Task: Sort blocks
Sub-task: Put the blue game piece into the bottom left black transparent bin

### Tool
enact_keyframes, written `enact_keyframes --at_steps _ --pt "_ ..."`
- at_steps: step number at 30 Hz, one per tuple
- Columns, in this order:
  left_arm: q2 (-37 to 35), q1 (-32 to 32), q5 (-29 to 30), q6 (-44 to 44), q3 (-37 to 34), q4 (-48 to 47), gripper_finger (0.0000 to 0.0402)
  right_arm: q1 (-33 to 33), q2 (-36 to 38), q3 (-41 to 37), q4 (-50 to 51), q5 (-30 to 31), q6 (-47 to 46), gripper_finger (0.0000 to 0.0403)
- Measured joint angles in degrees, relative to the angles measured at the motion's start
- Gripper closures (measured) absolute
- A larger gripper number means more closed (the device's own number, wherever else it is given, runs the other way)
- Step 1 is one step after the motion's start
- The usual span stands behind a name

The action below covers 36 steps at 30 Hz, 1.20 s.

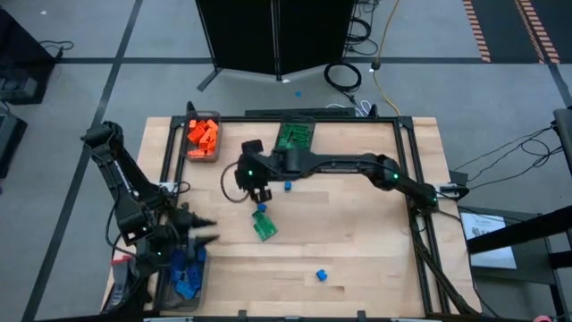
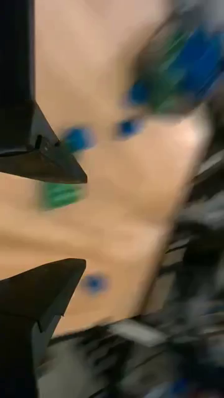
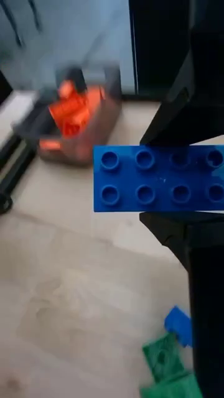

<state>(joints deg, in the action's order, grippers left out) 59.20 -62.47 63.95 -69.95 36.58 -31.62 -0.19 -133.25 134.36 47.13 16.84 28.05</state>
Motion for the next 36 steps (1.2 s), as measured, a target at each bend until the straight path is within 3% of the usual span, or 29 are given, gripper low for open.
enact_keyframes --at_steps 4,7,14,24,36 --pt "-0.7 1.0 18.0 -3.7 0.0 -0.3 0.0193 4.6 1.1 0.0 -0.1 10.6 4.6 0.0284" --pt "-2.2 2.2 23.2 -7.8 0.0 -0.9 0.0193 7.6 1.2 0.0 -0.2 17.8 7.5 0.0284" --pt "-4.3 4.9 20.6 -7.7 0.0 -0.7 0.0193 12.5 1.2 -0.1 -5.8 25.8 11.8 0.0284" --pt "-4.3 5.5 19.6 -7.1 0.0 1.1 0.0193 14.2 1.2 -0.1 -12.7 25.2 16.3 0.0284" --pt "-4.4 5.5 14.1 5.7 0.0 8.2 0.0186 14.2 1.2 -0.1 -12.3 25.1 16.2 0.0284"
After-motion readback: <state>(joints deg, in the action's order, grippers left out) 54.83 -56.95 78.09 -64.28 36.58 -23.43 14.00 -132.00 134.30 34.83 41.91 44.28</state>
